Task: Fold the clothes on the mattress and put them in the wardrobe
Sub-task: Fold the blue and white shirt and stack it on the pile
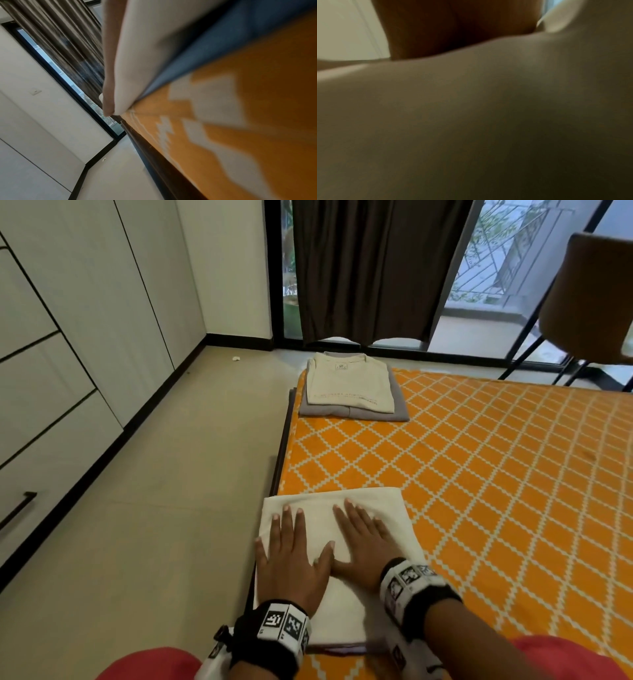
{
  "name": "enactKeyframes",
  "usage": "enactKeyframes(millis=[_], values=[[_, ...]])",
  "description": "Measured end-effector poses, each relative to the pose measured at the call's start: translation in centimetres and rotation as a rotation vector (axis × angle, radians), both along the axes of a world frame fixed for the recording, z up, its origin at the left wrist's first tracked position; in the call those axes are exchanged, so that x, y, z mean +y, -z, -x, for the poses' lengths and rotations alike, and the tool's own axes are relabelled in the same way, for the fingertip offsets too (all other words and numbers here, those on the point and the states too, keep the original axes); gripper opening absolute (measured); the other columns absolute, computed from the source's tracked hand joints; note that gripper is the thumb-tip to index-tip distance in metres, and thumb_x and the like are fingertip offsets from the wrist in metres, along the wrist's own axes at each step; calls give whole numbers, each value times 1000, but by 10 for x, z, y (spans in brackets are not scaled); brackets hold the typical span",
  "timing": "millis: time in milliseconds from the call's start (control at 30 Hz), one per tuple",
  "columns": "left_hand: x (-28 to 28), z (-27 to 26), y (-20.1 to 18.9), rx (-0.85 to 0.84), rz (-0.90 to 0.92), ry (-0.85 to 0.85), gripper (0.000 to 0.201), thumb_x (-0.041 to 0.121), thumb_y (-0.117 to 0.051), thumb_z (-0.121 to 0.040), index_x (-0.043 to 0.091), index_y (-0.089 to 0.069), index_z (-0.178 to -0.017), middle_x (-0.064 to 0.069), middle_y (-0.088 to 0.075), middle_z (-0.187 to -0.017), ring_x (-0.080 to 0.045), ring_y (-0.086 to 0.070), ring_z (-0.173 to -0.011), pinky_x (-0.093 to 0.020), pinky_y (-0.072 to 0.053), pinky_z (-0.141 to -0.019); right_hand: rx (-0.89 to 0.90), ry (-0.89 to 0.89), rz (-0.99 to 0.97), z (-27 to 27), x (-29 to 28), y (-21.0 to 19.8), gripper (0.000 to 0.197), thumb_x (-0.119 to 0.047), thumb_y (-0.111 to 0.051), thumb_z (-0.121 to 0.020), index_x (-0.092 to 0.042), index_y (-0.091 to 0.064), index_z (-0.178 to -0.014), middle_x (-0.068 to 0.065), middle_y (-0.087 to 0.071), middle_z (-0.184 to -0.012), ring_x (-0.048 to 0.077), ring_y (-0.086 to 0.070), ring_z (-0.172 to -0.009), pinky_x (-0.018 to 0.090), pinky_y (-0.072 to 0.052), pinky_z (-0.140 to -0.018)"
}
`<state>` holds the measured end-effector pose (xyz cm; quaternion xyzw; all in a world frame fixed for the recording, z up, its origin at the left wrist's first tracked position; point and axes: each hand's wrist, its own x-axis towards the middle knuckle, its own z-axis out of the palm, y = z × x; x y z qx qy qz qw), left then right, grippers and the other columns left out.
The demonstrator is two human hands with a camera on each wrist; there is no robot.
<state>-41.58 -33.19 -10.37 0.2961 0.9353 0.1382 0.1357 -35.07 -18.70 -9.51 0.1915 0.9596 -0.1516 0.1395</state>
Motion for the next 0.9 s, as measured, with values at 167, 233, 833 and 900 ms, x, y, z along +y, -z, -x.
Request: enactKeyframes(millis=[167, 233, 833, 900], values=[[-1, 5, -8, -61, 34, -38, 105, 94, -8, -67, 37, 22, -150, 6, 34, -156, -15, 31, -144, -55, 9, -117, -112, 44, -3, -1, 31, -5, 139, -102, -19, -41, -26, 23, -150, -5, 32, -155, 21, 23, -146, 47, 10, -118], [-5, 7, -9, -72, 36, -8, 112, 98, -12, -61, 39, 23, -149, 6, 36, -155, -16, 34, -142, -57, 9, -116, -101, 149, 8, -6, 39, -7, 134, -101, -15, -46, -27, 22, -150, -6, 31, -155, 17, 23, -146, 51, 12, -116], [-14, -30, -17, -8, 204, 344, 139, 94, -51, -52, 34, 35, -143, 5, 46, -149, -28, 46, -134, -65, 21, -108, -31, -96, -95, -33, -3, -5, 102, -87, 10, -60, -31, 27, -144, -5, 33, -152, 13, 25, -144, 41, 14, -117], [-19, -29, -17, -22, 211, 385, 144, 94, -56, -48, 36, 36, -143, 5, 49, -146, -27, 49, -132, -64, 23, -107, -67, -12, -120, -34, 6, -6, 111, -92, 4, -57, -30, 25, -147, -3, 34, -153, 17, 26, -145, 44, 14, -118]])
